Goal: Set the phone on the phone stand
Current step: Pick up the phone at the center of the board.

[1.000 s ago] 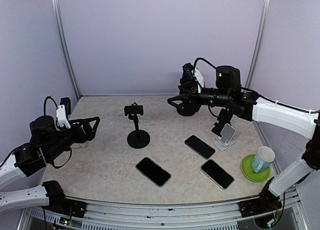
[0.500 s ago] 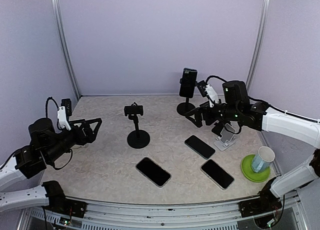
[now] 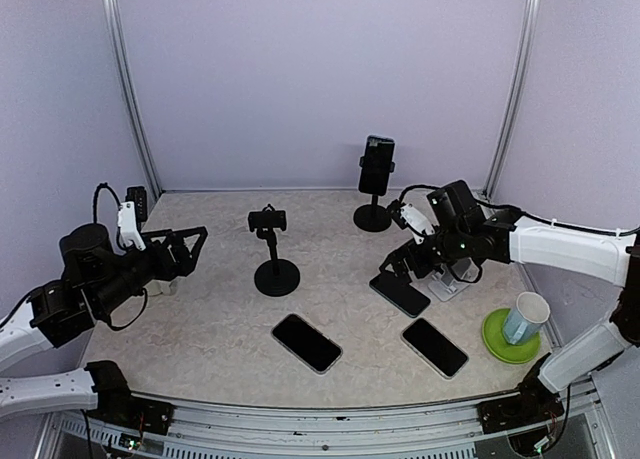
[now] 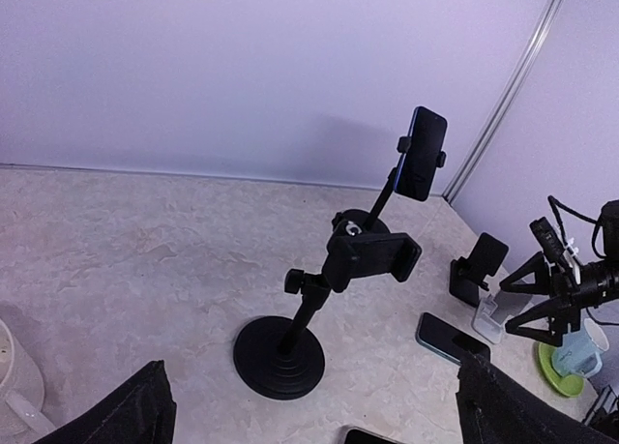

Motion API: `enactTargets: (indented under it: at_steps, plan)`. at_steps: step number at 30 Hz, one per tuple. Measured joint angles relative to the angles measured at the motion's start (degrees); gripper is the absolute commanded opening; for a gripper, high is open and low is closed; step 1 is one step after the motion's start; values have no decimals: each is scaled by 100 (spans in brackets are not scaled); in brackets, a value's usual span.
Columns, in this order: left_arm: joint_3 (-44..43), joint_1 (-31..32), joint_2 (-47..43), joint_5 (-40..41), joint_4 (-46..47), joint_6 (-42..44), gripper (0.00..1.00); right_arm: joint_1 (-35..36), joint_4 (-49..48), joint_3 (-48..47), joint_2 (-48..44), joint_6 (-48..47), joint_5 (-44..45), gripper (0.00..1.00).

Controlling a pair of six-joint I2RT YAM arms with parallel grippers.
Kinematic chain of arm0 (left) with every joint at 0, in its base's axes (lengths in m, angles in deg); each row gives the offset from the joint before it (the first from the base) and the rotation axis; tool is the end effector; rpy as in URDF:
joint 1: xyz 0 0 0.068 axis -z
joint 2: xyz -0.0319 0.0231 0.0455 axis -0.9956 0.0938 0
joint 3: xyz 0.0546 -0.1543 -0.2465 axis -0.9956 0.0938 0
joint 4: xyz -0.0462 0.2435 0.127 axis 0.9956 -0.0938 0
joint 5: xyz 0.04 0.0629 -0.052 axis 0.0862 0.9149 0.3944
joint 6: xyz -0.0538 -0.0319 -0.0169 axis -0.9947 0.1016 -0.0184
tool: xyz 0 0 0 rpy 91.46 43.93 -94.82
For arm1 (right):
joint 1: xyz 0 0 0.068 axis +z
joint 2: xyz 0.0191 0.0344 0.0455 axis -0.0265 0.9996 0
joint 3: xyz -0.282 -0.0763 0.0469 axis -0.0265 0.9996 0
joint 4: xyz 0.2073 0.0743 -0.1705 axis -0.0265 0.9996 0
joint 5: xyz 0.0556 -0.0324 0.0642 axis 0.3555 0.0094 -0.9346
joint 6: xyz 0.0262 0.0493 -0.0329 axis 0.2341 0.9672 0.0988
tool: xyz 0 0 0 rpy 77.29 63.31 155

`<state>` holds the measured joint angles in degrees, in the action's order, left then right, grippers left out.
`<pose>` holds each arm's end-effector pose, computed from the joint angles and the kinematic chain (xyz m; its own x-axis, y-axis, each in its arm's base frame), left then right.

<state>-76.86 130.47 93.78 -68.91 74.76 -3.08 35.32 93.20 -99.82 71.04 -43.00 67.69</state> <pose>0.1298 -0.1090 0.3113 -0.2763 -0.2597 -0.9253 0.3588 0.8653 -0.3500 0.2589 0.2008 0.2629 -0.5877 -0.3709 -0.7191 -0.6266 0.7708 0.1146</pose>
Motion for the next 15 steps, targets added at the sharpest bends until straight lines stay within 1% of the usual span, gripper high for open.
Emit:
enactTargets:
  at_steps: [6,10,15]
  plan:
    - [-2,17,173,-9,87,0,99,-293,208,48,382,-66,153,100]
    - [195,28,170,-42,273,-17,99,-345,334,42,713,-109,164,100]
    - [212,33,428,-114,326,-15,99,-350,415,-42,1115,-170,138,100]
